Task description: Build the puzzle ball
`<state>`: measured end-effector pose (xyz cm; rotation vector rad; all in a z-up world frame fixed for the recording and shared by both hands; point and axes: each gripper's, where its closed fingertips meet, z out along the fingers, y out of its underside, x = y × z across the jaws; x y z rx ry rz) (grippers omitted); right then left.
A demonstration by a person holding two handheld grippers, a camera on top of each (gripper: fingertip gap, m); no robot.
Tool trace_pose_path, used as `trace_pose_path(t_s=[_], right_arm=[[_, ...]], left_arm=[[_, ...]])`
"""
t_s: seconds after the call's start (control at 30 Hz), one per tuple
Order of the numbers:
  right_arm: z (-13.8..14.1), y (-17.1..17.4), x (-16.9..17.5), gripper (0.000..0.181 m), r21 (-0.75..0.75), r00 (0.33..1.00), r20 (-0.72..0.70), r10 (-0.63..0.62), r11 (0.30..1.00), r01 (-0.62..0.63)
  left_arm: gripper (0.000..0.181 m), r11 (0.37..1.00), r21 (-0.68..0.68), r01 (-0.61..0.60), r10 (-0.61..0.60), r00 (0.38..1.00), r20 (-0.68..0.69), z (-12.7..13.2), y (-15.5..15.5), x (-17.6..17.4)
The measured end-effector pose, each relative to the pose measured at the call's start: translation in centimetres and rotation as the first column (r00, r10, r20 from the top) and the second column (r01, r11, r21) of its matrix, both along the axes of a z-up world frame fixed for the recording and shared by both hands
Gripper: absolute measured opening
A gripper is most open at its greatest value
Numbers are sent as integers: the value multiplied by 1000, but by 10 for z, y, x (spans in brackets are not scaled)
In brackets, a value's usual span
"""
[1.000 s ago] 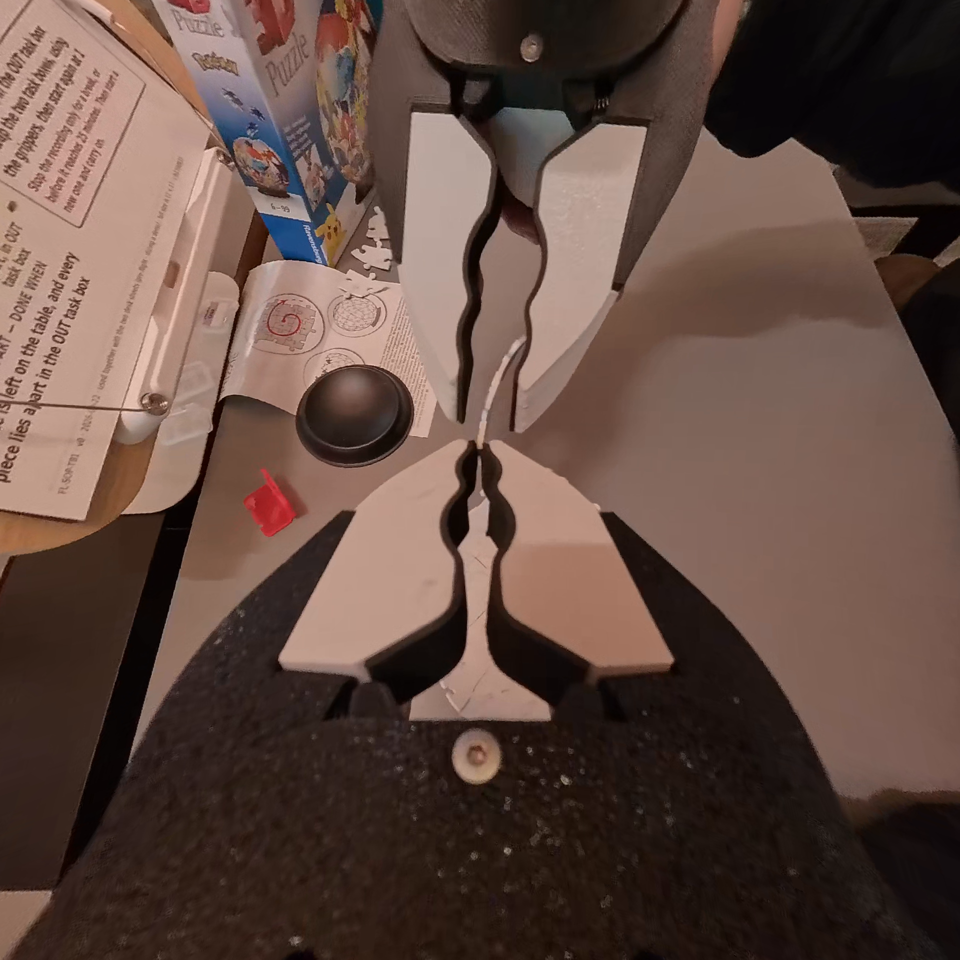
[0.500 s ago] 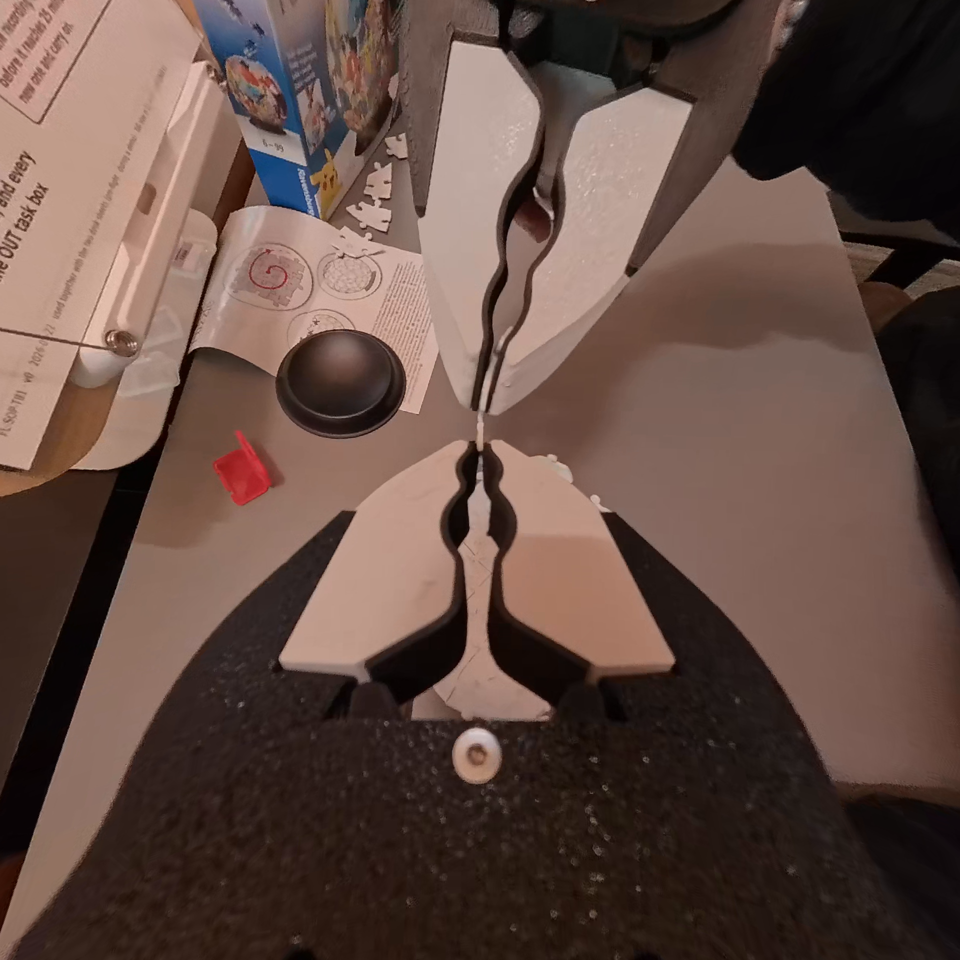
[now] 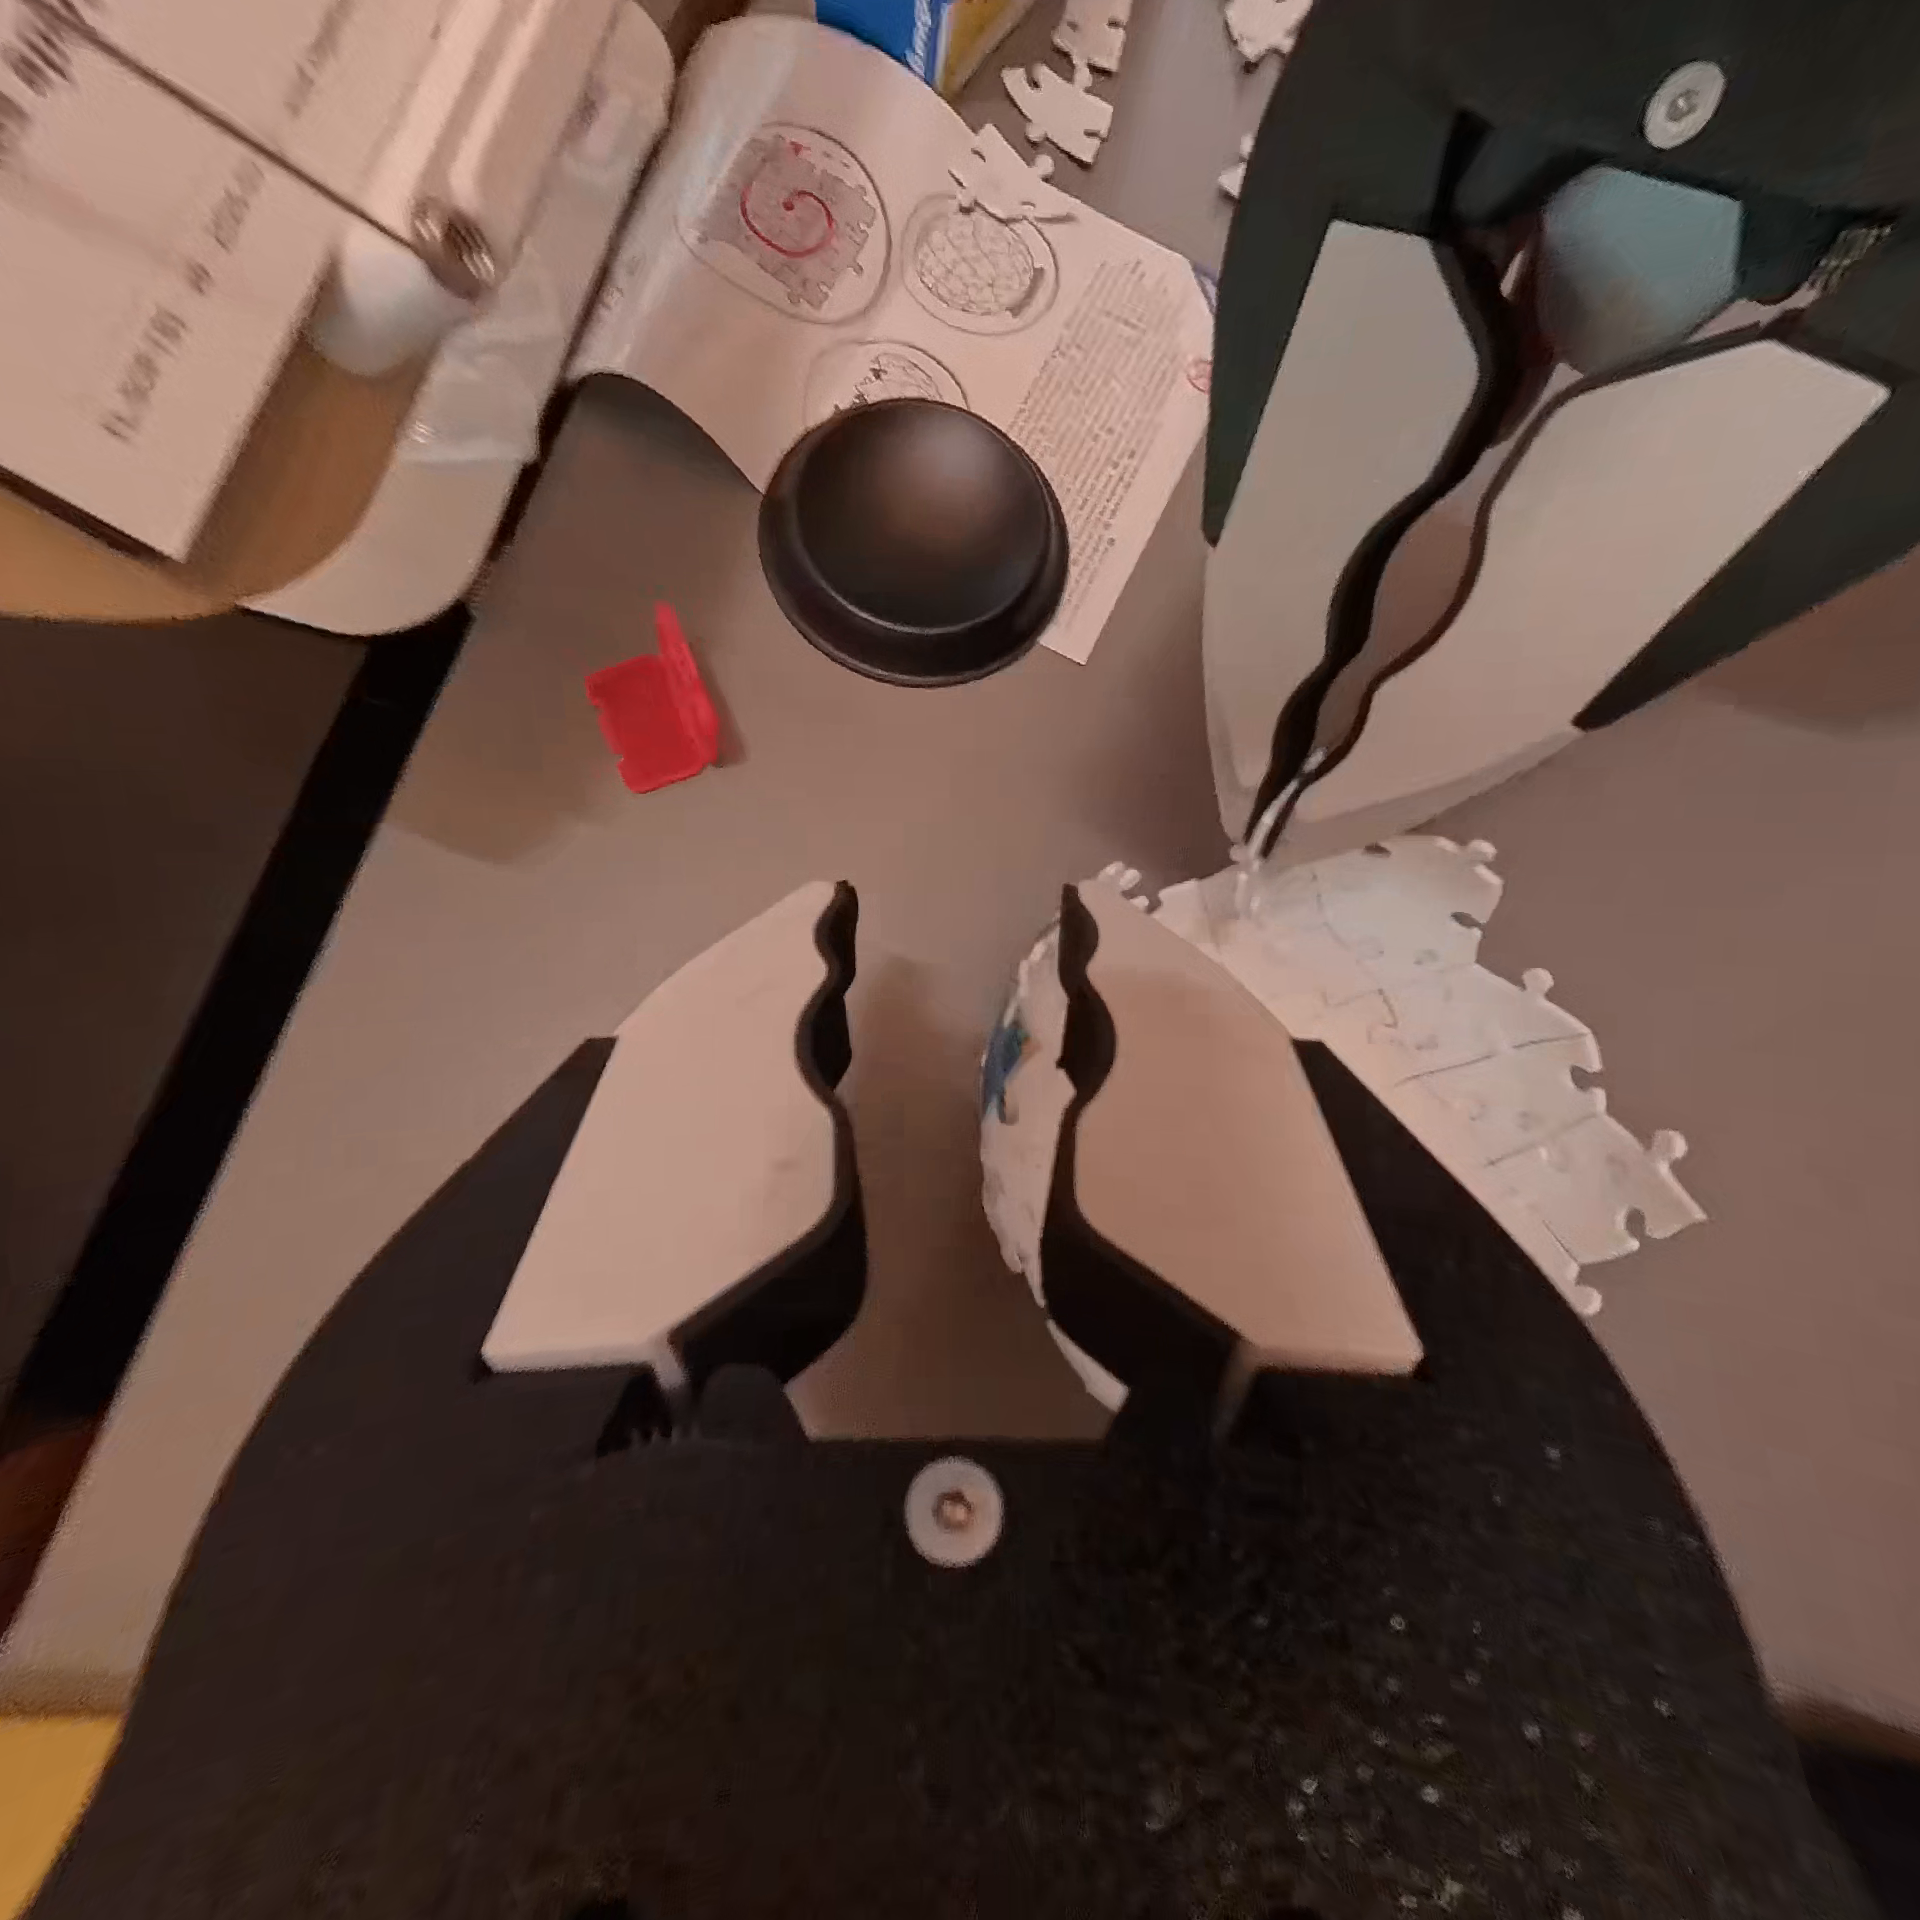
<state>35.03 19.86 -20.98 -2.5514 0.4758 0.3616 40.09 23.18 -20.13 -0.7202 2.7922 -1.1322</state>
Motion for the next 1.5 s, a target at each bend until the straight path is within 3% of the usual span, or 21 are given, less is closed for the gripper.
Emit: trace_pose_path(t_s=[0.17,0.37,0.7,0.87,1.37,1.5], right_arm=[[-7,2,6,3,-55,999,-24,-38,998,37],[-18,6,10,3,-81,999,-27,-22,997,20],[-27,13,20,3,-133,990,83,111,986,-99],[-30,9,23,4,-167,991,78,107,982,-93],[-36,15,25,15,-86,988,132,80,994,-69],[-35,14,25,10,-63,991,128,36,998,-28]], left_arm=[[38,999,7,43,-42,996,-73,-17,-1,-5],[37,998,47,50,-47,997,-61,-21,3,-6],[7,993,55,100,-94,990,-106,-22,2,-17],[5,994,54,98,-90,989,-120,-22,2,-19],[5,994,20,111,-107,983,-148,-22,4,-23],[5,994,33,108,-102,984,-148,-23,5,-22]])
